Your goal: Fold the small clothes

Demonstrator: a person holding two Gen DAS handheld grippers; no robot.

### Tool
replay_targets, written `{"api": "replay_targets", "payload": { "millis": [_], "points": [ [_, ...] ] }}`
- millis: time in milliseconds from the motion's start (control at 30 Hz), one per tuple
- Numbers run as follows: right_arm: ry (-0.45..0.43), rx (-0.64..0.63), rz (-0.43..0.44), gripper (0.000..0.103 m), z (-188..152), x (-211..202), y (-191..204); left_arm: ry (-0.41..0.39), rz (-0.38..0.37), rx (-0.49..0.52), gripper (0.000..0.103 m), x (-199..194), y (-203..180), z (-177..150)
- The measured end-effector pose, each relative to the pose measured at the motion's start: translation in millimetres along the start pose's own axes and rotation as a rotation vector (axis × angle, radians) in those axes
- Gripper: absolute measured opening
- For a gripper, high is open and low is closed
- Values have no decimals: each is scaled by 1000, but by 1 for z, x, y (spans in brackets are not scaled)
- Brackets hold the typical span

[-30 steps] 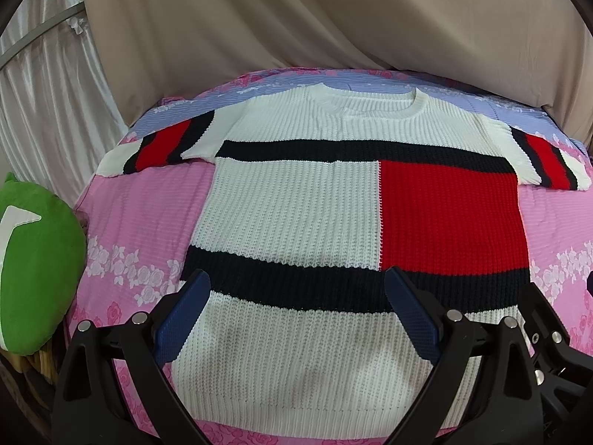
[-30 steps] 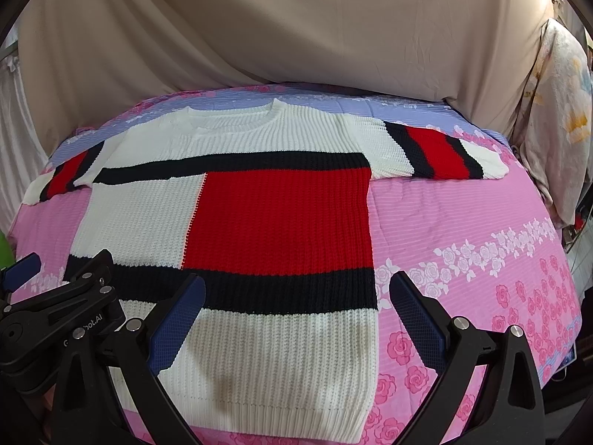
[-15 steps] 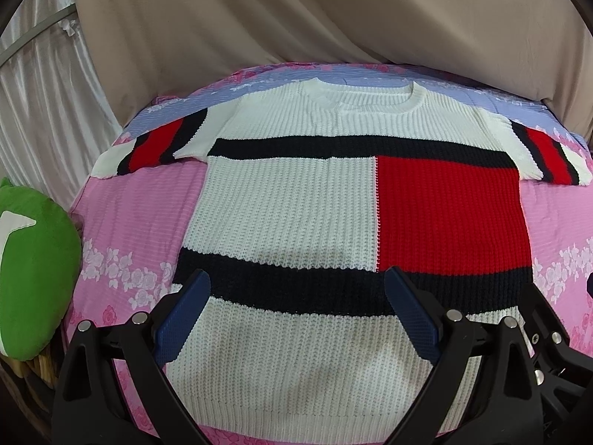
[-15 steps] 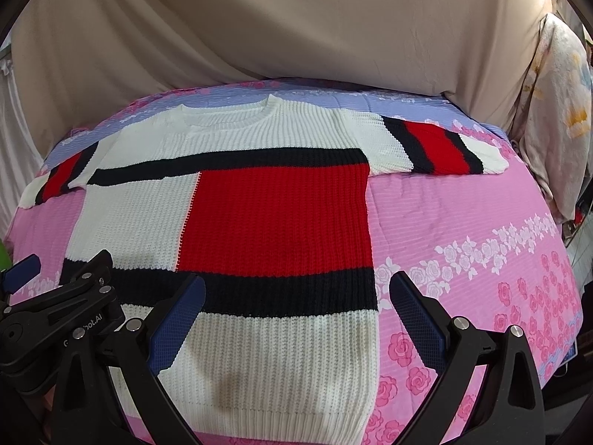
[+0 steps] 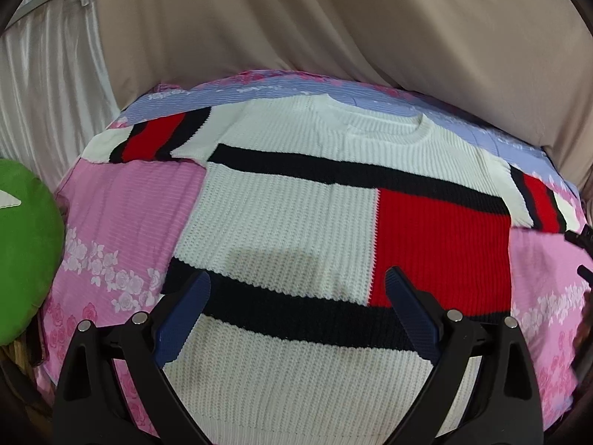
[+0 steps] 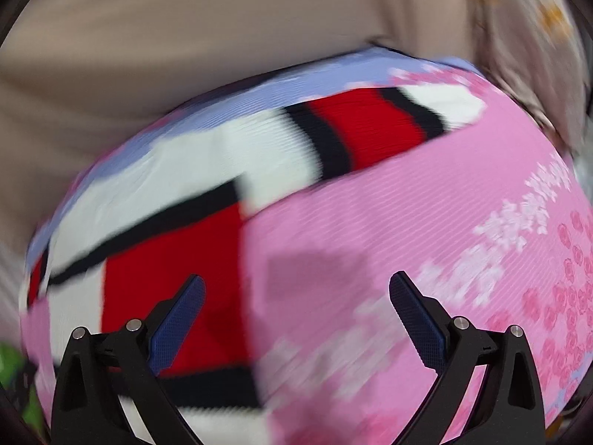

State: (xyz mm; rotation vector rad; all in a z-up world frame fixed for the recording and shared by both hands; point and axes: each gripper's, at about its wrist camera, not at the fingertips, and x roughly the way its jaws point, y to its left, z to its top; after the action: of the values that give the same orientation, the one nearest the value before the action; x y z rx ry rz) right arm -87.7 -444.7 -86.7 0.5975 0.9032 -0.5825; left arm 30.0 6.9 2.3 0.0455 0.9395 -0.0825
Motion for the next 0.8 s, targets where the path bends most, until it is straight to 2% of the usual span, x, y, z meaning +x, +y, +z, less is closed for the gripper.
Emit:
{"api": "replay_targets", "payload": {
  "millis": [100,233,367,467,500,533,567,633,667,733,800],
  "points": [
    [23,125,-26,98,59,38,-54,5,15,-25,93,-1,9,4],
    [65,285,-39,98,114,87,-111,43,46,-72,93,-1,24,8],
    [80,434,-16,98,136,120,-148,63,85,-109,93,1,37,9],
    [8,462,-8,96,146,126,-153,78,105,-144,93,7,45,12],
    [-7,459,-14,92,150,127,-151,81,105,-153,93,8,47,13],
    [-20,448,7,69,154,130,-147,83,100,-162,93,10,49,15],
    [-15,441,28,41,159,134,-147,83,94,-167,93,12,50,17],
    [-3,422,79,9,169,134,-130,71,80,-173,93,14,52,23],
    [-33,398,126,9,173,125,-117,61,72,-175,93,14,53,27],
    [-114,269,238,8,181,91,-66,39,52,-181,93,16,56,35],
    [-152,79,384,8,179,50,10,24,23,-190,93,19,57,45]
  ]
}}
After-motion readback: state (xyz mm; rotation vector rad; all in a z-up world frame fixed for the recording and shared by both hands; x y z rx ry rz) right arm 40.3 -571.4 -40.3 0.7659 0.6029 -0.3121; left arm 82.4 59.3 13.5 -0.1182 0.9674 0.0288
